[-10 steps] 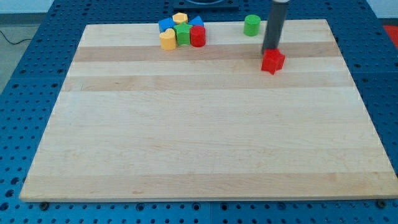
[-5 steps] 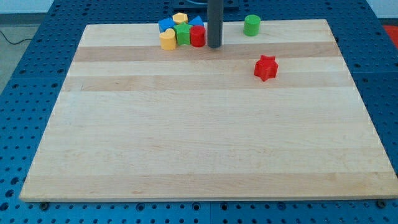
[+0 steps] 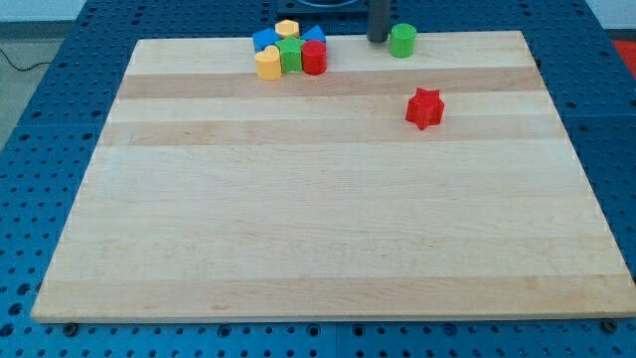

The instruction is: Drag the green circle into the top side of the red star

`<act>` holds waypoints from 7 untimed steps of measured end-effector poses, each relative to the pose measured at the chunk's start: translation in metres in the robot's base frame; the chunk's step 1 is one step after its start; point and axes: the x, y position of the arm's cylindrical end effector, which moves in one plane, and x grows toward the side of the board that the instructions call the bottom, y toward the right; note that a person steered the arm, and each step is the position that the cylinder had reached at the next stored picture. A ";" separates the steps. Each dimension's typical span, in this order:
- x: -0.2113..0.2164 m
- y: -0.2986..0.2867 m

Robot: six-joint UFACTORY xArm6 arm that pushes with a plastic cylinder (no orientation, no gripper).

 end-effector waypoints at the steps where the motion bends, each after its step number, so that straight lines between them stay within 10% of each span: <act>1: 0.015 0.013; 7: 0.046 0.019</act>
